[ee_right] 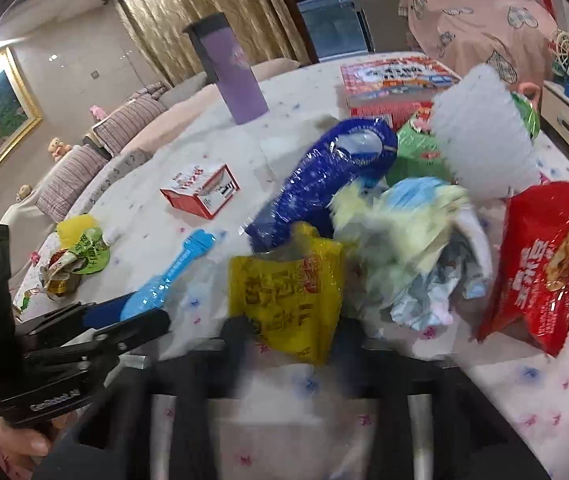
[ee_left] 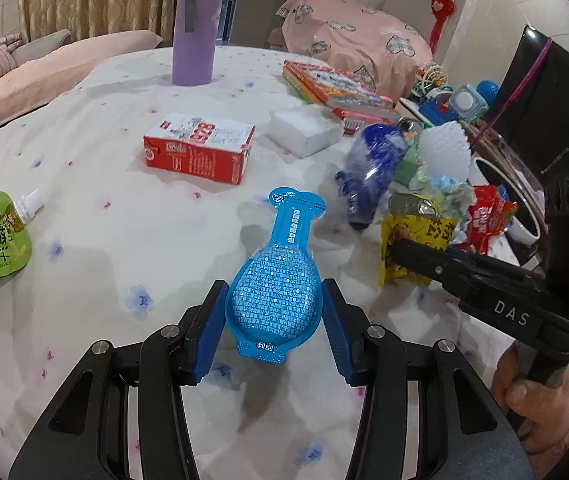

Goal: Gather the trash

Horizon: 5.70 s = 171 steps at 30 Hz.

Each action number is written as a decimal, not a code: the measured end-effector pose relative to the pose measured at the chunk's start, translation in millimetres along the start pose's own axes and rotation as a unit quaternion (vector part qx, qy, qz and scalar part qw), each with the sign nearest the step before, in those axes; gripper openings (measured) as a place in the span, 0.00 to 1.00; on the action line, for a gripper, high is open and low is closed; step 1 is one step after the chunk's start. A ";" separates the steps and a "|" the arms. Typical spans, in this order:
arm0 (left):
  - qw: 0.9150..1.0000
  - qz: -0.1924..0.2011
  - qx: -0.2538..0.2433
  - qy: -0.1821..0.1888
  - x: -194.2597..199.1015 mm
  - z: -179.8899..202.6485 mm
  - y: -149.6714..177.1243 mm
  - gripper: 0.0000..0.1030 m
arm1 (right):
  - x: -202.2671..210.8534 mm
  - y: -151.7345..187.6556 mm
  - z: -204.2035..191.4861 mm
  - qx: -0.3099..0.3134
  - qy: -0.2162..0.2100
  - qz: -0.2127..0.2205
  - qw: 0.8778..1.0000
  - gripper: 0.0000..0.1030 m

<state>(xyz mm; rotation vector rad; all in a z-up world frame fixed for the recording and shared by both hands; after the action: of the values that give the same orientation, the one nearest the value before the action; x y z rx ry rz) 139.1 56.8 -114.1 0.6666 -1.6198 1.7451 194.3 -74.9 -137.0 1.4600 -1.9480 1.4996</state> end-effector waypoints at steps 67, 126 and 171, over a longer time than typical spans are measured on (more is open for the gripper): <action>0.970 -0.025 -0.207 0.125 -129.3 349.7 -148.2 0.46 | 163.1 -96.2 319.1 -0.116 0.159 0.091 0.976 0.33; 0.989 0.013 -0.108 0.096 -64.5 197.7 -81.5 0.42 | 140.8 -41.9 179.4 -0.094 0.090 0.148 0.980 0.60; 0.974 0.015 -0.145 0.171 -53.8 275.6 -98.8 0.06 | 201.4 -42.8 234.6 -0.131 0.127 0.180 0.967 0.03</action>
<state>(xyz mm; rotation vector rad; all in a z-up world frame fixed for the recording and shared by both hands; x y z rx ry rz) 230.4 -221.4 -60.5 0.1896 -1.5982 1.5023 217.9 -378.4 -67.8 0.7921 -2.2243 1.4109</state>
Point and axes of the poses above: each gripper's, at about its wrist camera, not at the fingertips, and x roughly against the way its jaws point, z to its right, y to its underside, the point moved 6 cm from there along -x, roughly the way its jaws point, and after that the axes turned 9 degrees about -x, right-handed, at the moved point
